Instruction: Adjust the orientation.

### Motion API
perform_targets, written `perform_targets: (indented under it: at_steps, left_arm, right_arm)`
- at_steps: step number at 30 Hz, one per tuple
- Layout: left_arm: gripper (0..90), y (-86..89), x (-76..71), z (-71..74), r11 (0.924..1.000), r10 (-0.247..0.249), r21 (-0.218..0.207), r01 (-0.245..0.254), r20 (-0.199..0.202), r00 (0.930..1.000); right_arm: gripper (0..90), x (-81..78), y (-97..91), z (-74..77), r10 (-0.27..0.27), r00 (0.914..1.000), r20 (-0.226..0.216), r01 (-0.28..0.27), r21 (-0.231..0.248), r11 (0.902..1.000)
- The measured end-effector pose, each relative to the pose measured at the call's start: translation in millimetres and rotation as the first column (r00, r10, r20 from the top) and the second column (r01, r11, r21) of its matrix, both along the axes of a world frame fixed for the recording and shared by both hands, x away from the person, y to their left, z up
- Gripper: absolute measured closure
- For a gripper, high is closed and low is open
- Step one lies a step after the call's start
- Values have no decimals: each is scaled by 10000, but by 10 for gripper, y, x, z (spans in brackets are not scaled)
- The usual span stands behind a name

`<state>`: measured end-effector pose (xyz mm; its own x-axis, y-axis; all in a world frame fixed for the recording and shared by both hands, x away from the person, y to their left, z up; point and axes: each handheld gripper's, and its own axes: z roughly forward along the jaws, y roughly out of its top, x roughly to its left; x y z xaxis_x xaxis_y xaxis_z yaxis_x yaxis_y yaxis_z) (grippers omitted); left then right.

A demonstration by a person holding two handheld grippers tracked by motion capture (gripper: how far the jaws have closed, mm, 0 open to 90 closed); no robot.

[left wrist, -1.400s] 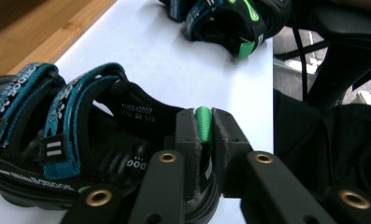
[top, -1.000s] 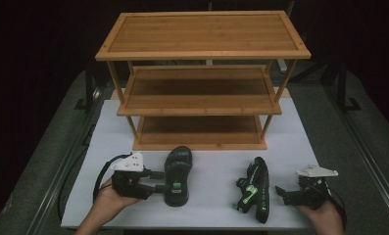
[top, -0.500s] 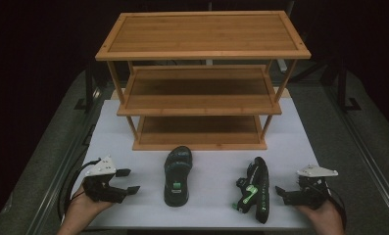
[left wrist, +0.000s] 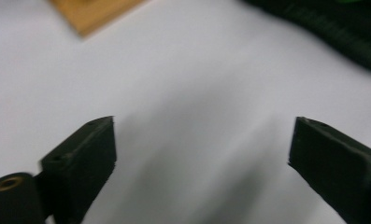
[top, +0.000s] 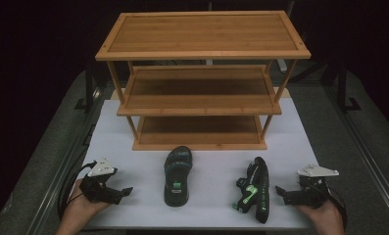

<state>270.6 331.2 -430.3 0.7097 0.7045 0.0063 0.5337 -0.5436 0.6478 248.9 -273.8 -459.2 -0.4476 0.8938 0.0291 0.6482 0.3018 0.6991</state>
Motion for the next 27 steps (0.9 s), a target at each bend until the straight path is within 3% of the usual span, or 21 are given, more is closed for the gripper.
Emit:
perform_targets:
  at_steps: [3, 5, 9, 11, 12, 13, 14, 15, 17, 18, 19, 21, 24, 27]
  left_arm:
    - [0, 29, 23, -129, 9993, 324, 169, -320, -218, 9992]
    - [0, 51, 2, -166, 9994, 360, 6, -360, 1, 9994]
    - [0, 98, -50, -218, 9982, 400, -472, -379, 446, 9982]
    - [0, 85, -52, -217, 9986, 388, -365, -371, 468, 9981]
    - [0, 89, -51, -218, 9986, 383, -384, -366, 452, 9982]
    - [0, 89, -51, -218, 9986, 383, -384, -366, 452, 9982]
    - [0, 88, -51, -217, 9986, 390, -376, -373, 450, 9982]
    - [0, 88, -51, -217, 9986, 387, -376, -370, 448, 9982]
    - [0, 85, -50, -216, 9986, 393, -363, -377, 451, 9982]
    - [0, 86, -49, -216, 9986, 391, -365, -375, 443, 9983]
    - [0, 88, -47, -216, 9986, 395, -372, -379, 442, 9982]
    - [0, 87, -49, -216, 9986, 394, -370, -377, 444, 9982]
    - [0, 87, -49, -216, 9987, 387, -362, -371, 450, 9982]
    - [0, 87, -50, -217, 9987, 385, -365, -369, 452, 9982]
  right_arm:
    - [0, 1, 9, 1, 4, 10000, -17, -4, -58, 10000]
    - [3, 0, 12, 6, -10, 10000, -22, 10, -87, 10000]
    - [124, -24, -27, 38, -79, 9999, 79, 79, 1, 10000]
    - [179, -43, -43, 68, -50, 9999, 123, 48, 177, 9998]
    - [320, -59, -41, 104, -72, 9998, 211, 66, 266, 9996]
    - [320, -59, -41, 104, -72, 9998, 211, 66, 266, 9996]
    - [405, -63, -45, 125, 9, 9996, 282, -18, 309, 9995]
    - [548, -65, -52, 166, 125, 9989, 442, -142, 391, 9991]
    - [699, -65, -62, 210, 333, 9977, 590, -362, 478, 9982]
    - [699, -65, -62, 210, 333, 9977, 590, -362, 478, 9982]
    - [855, -67, -61, 250, 513, 9961, 717, -540, 355, 9979]
    - [892, -67, -61, 264, 530, 9958, 752, -558, 346, 9978]
    - [896, -18, -76, 341, 707, 9974, 105, -714, 929, 9931]
    - [896, -11, -55, 439, 1056, 9941, 262, -1075, 901, 9901]
